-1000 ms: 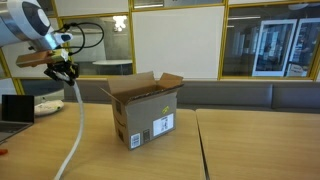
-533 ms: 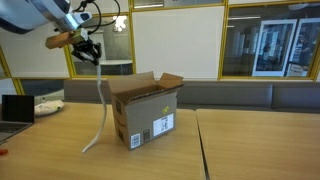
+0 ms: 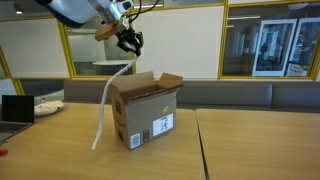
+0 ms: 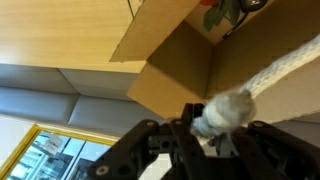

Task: Pick up the toy and rope from the table and put them in the box.

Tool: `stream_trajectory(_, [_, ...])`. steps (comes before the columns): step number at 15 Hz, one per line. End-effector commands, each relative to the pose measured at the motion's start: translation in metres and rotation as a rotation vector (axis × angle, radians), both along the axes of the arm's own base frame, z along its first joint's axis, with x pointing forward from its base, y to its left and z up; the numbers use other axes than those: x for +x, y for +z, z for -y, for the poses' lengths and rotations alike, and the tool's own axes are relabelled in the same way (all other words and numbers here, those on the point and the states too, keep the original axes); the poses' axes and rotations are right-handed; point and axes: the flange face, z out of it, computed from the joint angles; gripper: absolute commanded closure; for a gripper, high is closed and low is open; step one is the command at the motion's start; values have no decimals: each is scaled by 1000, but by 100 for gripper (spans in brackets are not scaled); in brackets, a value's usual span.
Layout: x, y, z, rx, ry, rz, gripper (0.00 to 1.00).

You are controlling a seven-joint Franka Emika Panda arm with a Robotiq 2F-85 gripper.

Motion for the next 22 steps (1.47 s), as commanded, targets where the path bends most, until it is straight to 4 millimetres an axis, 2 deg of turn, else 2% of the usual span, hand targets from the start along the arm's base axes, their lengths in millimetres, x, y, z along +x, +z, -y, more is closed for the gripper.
stream_trajectory(1, [36, -24, 26, 7, -73, -36, 89])
stream_trajectory(2, [42, -38, 31, 14, -82, -59, 89])
stream_trajectory(9, [84, -174, 50, 113, -121, -262, 89])
stream_trajectory(12, [94, -219, 62, 151, -143, -331, 89])
stream_trajectory(16, [106, -252, 75, 190, -163, -384, 89])
stream_trajectory(20, [115, -257, 78, 200, -176, -414, 89])
stream_trajectory(22, [121, -254, 73, 206, -171, -419, 89])
